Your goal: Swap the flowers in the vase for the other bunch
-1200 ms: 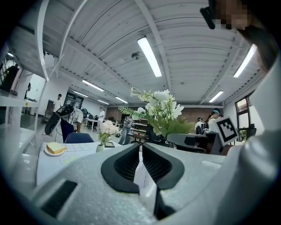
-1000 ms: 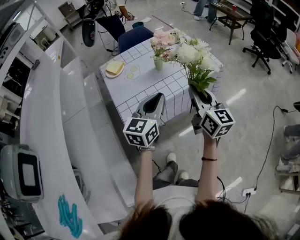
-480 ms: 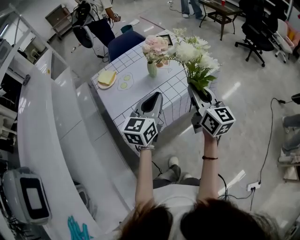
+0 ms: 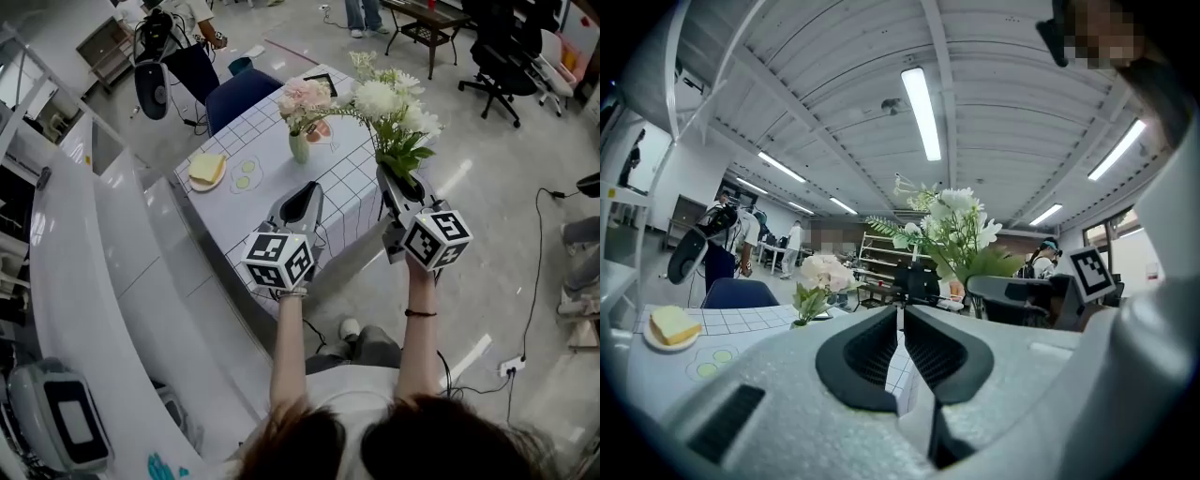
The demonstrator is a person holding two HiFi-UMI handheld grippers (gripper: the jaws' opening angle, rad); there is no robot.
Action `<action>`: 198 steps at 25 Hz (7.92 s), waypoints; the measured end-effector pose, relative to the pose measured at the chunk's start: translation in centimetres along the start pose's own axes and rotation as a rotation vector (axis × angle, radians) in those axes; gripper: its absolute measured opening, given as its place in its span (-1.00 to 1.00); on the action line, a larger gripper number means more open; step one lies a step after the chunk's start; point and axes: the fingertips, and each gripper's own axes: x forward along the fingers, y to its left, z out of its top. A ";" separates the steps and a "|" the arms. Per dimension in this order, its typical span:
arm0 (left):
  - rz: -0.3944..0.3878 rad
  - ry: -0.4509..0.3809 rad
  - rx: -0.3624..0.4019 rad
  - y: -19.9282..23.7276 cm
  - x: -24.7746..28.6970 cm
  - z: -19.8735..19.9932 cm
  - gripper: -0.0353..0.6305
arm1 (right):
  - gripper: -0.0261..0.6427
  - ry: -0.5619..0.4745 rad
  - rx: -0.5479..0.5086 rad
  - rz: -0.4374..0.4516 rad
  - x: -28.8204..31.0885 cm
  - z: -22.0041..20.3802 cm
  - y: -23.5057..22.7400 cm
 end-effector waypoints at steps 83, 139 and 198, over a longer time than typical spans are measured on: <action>0.226 0.042 -0.072 17.4 14.6 -5.0 -0.79 | -0.76 0.042 0.148 -0.019 16.9 -2.2 -14.3; 0.265 0.096 0.194 20.8 20.1 -7.6 -0.39 | -0.76 0.031 0.106 -0.080 17.8 -3.0 -18.2; 0.292 -0.086 0.161 18.6 16.7 2.1 -0.71 | -0.76 0.021 0.100 0.055 18.6 -0.2 -15.3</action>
